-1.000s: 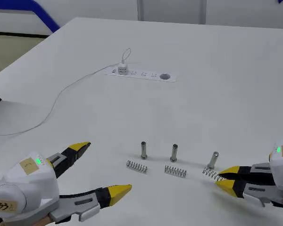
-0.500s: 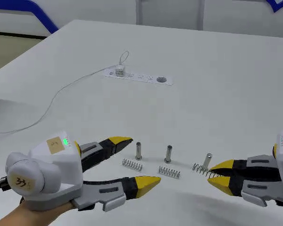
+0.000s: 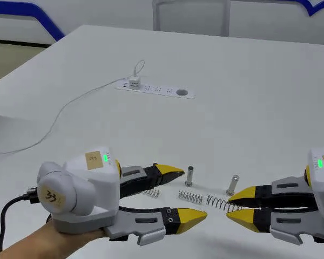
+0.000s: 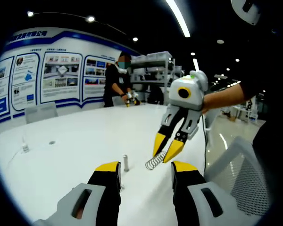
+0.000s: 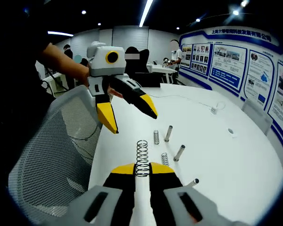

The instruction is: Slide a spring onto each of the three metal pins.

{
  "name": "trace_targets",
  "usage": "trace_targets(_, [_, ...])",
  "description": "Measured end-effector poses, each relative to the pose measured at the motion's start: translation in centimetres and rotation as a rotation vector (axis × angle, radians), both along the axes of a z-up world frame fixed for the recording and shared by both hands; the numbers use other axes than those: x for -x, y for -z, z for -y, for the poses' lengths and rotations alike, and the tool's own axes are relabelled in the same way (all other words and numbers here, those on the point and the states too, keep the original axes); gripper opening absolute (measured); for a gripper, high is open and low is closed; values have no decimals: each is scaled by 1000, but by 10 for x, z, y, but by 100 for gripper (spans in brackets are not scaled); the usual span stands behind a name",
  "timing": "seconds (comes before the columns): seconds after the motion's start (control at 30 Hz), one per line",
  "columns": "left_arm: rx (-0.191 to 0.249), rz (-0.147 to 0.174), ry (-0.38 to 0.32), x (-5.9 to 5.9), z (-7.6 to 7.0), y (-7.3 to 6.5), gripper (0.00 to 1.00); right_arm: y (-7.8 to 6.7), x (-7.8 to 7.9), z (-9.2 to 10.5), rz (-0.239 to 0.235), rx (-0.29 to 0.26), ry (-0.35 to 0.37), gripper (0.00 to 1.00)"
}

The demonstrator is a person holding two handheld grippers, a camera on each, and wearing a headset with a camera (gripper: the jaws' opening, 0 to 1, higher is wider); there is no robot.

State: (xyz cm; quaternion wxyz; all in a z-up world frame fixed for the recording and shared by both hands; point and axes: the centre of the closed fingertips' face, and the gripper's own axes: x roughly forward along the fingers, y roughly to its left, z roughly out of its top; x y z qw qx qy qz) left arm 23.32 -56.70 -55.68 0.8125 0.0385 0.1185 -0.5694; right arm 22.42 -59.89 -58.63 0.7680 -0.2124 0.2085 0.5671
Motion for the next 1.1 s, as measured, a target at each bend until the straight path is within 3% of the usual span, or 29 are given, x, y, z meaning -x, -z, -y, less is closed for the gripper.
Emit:
trace_targets(0.2, [-41,-2,67,9,9,8,39,-7,5,-4,12,5,-41,11])
trace_targets(0.7, [-40,-2,130,21,18,4,26,-10,19,-18,28,40,-150,11])
trace_targets(1.1, [-89,2,172,27,17,11,16,-11,22,-23,36,43,-192,11])
